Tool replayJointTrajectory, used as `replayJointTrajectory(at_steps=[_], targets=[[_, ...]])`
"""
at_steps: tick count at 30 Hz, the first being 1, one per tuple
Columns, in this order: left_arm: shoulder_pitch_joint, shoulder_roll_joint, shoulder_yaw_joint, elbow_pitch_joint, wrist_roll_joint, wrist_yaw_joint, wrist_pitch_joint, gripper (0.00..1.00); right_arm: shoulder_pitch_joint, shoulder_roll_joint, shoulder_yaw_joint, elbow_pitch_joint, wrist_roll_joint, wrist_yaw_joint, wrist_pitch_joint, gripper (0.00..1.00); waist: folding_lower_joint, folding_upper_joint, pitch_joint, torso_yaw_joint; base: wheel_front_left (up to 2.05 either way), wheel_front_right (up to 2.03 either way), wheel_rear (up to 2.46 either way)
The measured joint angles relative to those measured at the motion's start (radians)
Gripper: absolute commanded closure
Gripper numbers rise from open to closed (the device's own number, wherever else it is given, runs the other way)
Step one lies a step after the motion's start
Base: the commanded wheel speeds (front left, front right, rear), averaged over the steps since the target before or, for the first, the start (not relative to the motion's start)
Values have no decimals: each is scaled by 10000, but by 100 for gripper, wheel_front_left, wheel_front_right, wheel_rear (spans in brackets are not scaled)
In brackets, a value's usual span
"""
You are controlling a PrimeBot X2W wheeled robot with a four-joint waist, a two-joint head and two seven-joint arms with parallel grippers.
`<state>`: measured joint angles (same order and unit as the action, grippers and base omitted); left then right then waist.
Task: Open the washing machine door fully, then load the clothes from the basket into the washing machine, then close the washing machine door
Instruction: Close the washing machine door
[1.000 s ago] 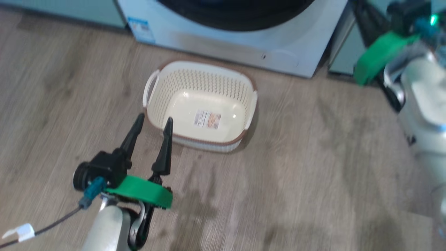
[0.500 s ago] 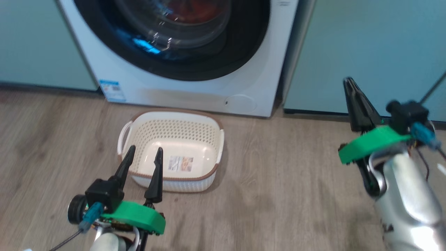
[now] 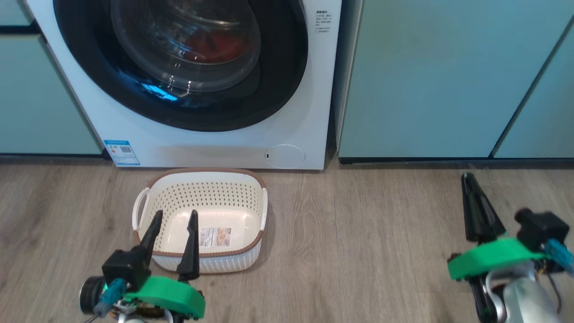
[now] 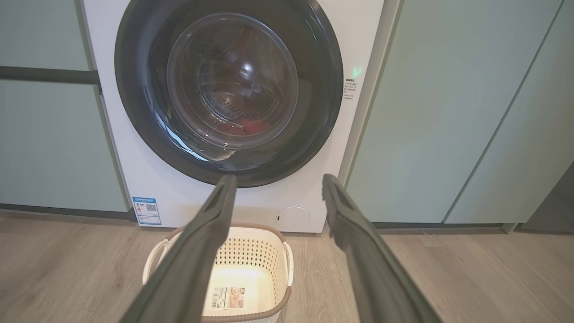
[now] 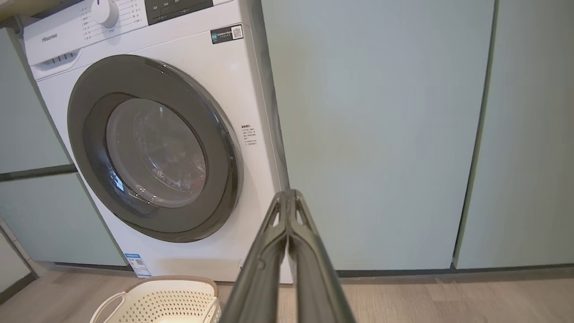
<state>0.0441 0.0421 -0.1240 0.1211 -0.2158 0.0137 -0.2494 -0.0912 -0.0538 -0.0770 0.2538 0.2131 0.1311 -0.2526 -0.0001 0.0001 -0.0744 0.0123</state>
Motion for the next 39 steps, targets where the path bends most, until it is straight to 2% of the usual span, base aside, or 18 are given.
replayJointTrajectory(at_steps=[3,10,11,12,13,39], targets=[[44,0,65,27,-10,199,0,0,492,13,-21,-128,180,0,0,100,0,0,-80,-70,0,0,0],[450,4,81,322,-29,337,0,0,1211,61,36,-426,257,0,0,100,0,0,-217,-146,0,0,0],[507,4,81,382,-27,345,0,0,1282,67,-2,-431,261,0,0,92,0,0,-233,-144,0,0,0],[554,4,79,403,-27,351,0,0,1330,75,-82,-441,303,0,0,55,0,0,-247,-143,0,0,0],[578,4,79,414,-27,360,0,0,1362,75,-148,-451,345,-2,0,0,0,0,-260,-140,0,0,0],[618,6,-10,136,238,305,0,0,1490,82,-111,-439,420,-2,0,0,0,0,-428,-30,0,0,0]])
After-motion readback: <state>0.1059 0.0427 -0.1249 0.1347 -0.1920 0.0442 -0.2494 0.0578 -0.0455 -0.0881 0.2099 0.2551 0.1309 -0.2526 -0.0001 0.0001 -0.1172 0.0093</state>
